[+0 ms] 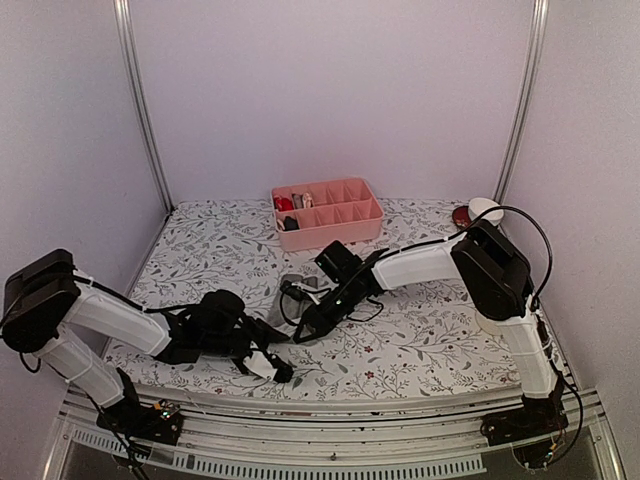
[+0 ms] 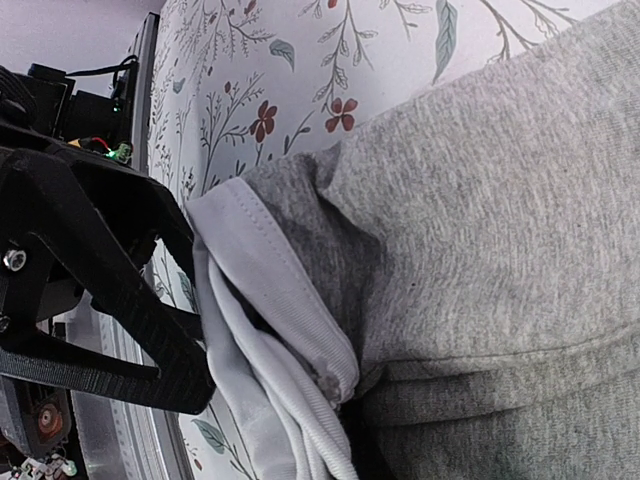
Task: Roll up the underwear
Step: Roll the underwear at the center of the board.
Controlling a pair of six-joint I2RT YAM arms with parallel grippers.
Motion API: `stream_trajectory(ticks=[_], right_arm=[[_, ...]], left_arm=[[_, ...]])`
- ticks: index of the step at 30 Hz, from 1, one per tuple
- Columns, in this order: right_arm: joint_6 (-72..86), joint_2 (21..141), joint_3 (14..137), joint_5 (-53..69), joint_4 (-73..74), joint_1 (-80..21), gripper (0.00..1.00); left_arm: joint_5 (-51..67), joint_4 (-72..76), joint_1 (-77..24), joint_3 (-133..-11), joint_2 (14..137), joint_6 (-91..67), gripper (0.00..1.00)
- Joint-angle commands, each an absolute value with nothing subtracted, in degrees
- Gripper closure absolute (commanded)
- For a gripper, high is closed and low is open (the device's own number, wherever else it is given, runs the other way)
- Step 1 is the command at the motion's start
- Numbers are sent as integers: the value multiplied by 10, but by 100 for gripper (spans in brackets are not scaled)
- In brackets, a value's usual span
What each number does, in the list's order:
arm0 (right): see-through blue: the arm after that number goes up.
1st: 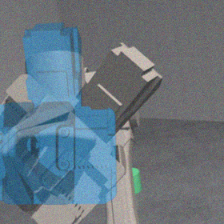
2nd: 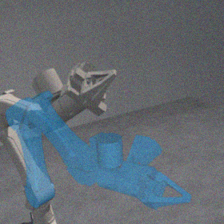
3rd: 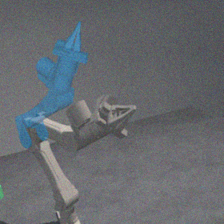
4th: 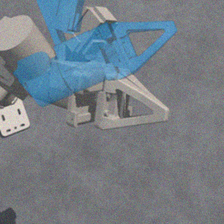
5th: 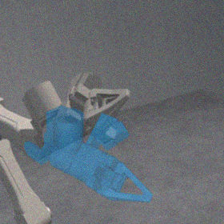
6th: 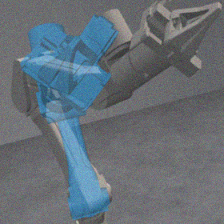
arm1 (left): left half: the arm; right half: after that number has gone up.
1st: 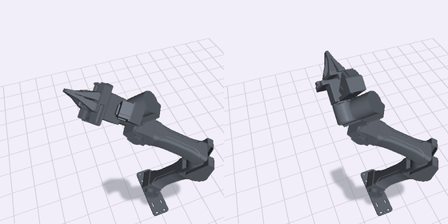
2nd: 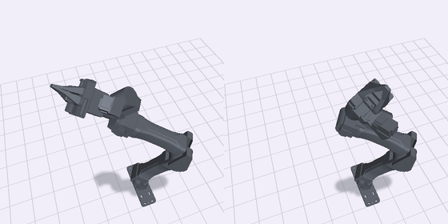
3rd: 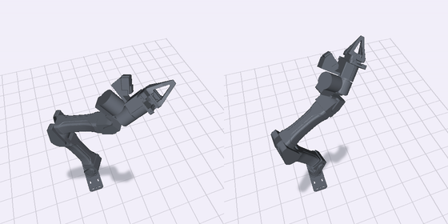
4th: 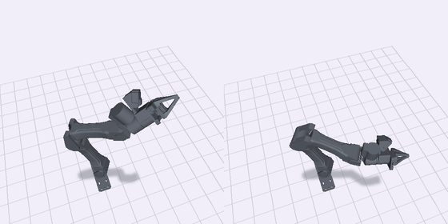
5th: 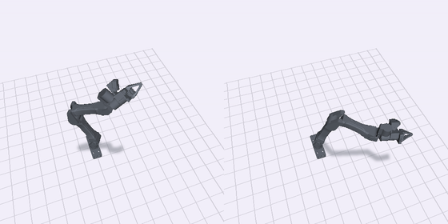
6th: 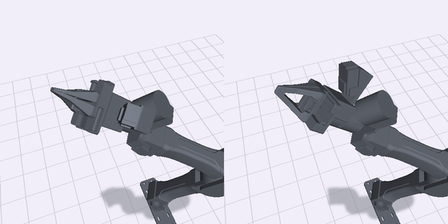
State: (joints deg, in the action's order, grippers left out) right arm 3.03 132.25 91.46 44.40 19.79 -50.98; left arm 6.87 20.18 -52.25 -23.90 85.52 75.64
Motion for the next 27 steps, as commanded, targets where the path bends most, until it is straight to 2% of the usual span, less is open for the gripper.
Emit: stream_trajectory(ticks=[1,7,11,27], right_arm=[[32,1340,924,452,219,-509,94],[31,1340,925,456,219,-508,95],[30,1340,926,458,220,-507,95],[23,1340,930,462,224,-506,96]], left_arm=[[27,241,-533,-237,888,770,44],[-8,254,-533,-245,932,778,46],[-33,256,-533,-248,947,771,55],[-85,215,-530,-263,1000,756,71]])
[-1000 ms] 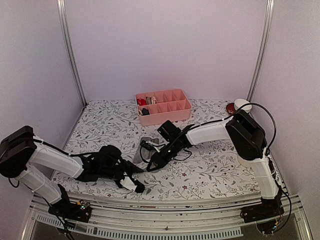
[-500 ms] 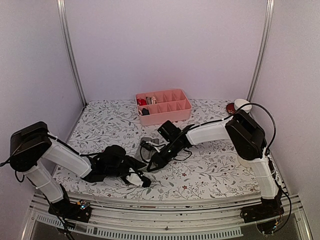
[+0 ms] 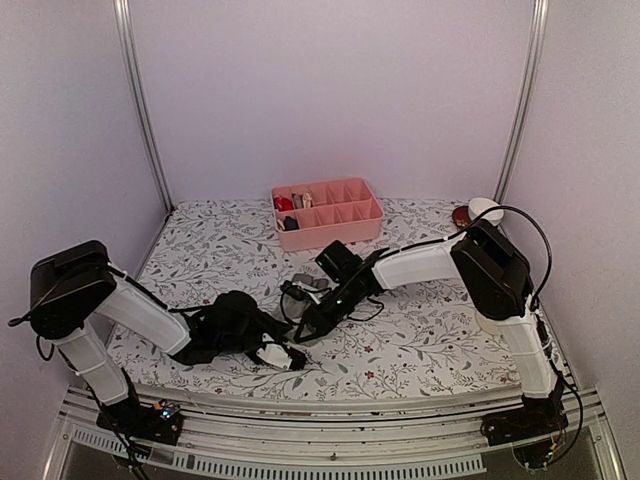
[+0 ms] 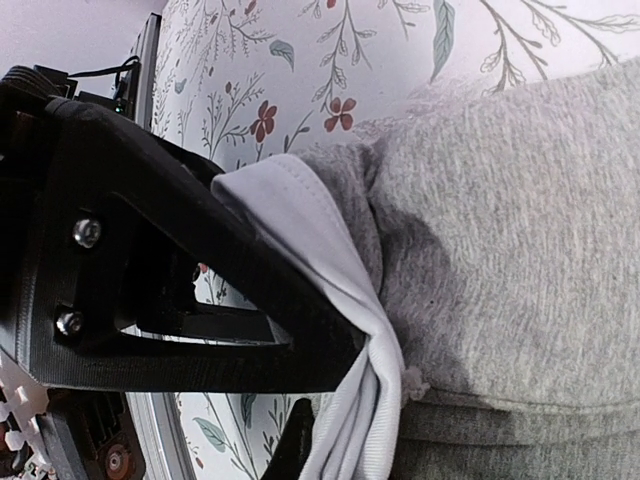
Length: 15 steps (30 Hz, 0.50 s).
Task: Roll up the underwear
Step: Roll the underwear at the center of the board.
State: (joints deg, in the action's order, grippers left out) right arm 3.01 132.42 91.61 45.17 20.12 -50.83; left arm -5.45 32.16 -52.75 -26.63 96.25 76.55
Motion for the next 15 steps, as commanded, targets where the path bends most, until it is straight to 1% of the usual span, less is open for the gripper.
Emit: stream_trajectory(ticks=[1,4,6,7,9,12,15], right_arm=[[23,1357,930,463,225,-506,96],[20,1360,930,463,226,-506,96],[19,1359,931,463,227,-506,96],[18,1358,931,463,227,-506,95],[15,1355,931,459,230,-507,94],[8,1324,920,426,233,-506,78],[-6,1275,890,397,221,-506,65]], left_arm=[[-85,205,-530,-267,1003,753,74],[-87,177,-530,-276,1009,745,83],[-83,155,-530,-283,1010,735,96],[-80,144,-530,-286,1009,730,100],[-72,118,-530,-296,1004,716,100],[-56,71,-531,-313,994,698,100],[-33,18,-529,-335,980,679,100]])
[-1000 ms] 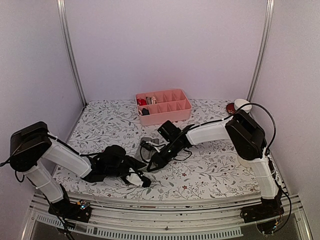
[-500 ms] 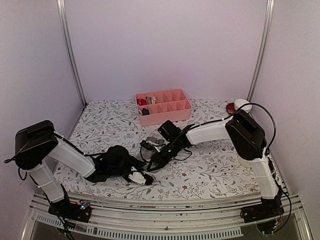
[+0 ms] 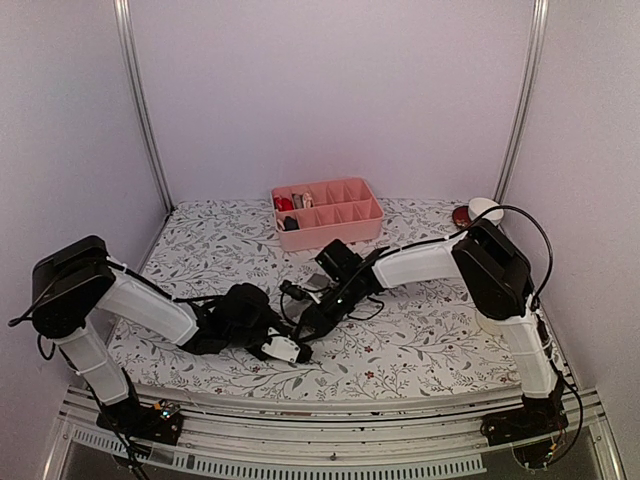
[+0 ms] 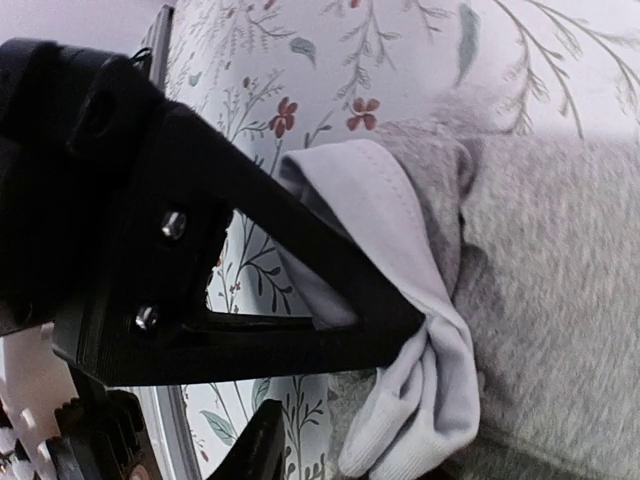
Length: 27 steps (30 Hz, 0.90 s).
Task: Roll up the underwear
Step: Roll the underwear at the center of the board.
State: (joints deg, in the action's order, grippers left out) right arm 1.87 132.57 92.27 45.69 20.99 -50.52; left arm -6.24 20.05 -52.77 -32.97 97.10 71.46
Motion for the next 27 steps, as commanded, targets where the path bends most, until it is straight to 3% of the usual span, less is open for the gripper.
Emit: stream_trajectory(ticks=[1,4,8,14,19,27], right_arm=[[-15,1257,879,387,216,-507,60],[-27,1201,842,350,207,-507,50],[-33,1116,785,257,204,-509,46],[-61,955,667,-65,144,-568,39],[-164,840,547,-299,-29,-687,34],[-384,833,456,-354,-235,-818,31]], left_arm=[[-23,0,-528,-343,978,672,100],[9,-55,-525,-371,972,649,100],[55,-134,-515,-411,969,620,100],[137,-248,-493,-497,982,591,100],[209,-352,-471,-579,1023,576,100],[301,-484,-442,-701,1113,557,100]])
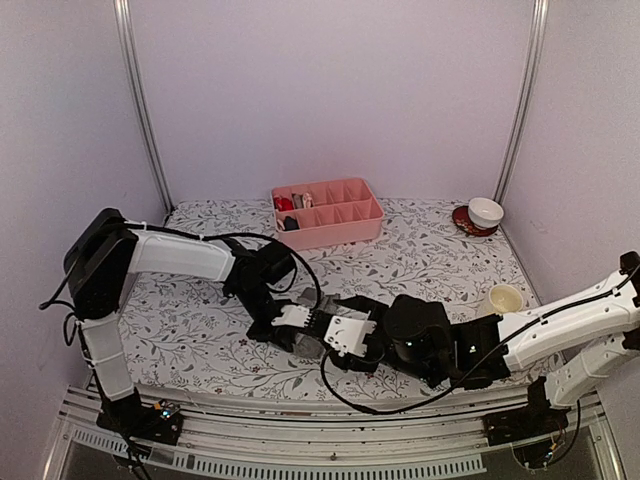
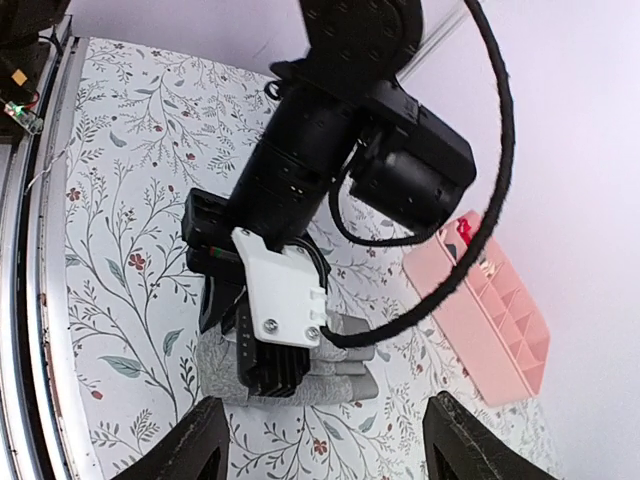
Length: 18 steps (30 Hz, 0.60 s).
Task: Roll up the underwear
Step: Roll the underwear at the center of the board.
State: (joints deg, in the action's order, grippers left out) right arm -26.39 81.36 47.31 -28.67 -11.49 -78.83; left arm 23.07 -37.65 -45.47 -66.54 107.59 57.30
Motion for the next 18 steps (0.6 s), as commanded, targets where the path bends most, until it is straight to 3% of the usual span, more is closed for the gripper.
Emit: stream_trajectory(ticks=[1,8,18], right_arm=[[-402,850,457,-351,-239,-825,32],[-451,1005,506,-363,-243,-838,34],[-412,1112,556,-335,-191,-787,37]], left_arm=[[310,-498,-441,-711,1120,555,100],[351,-558,-435,-786,1198,540,100],[384,-581,-430,-831,1239,520,100]])
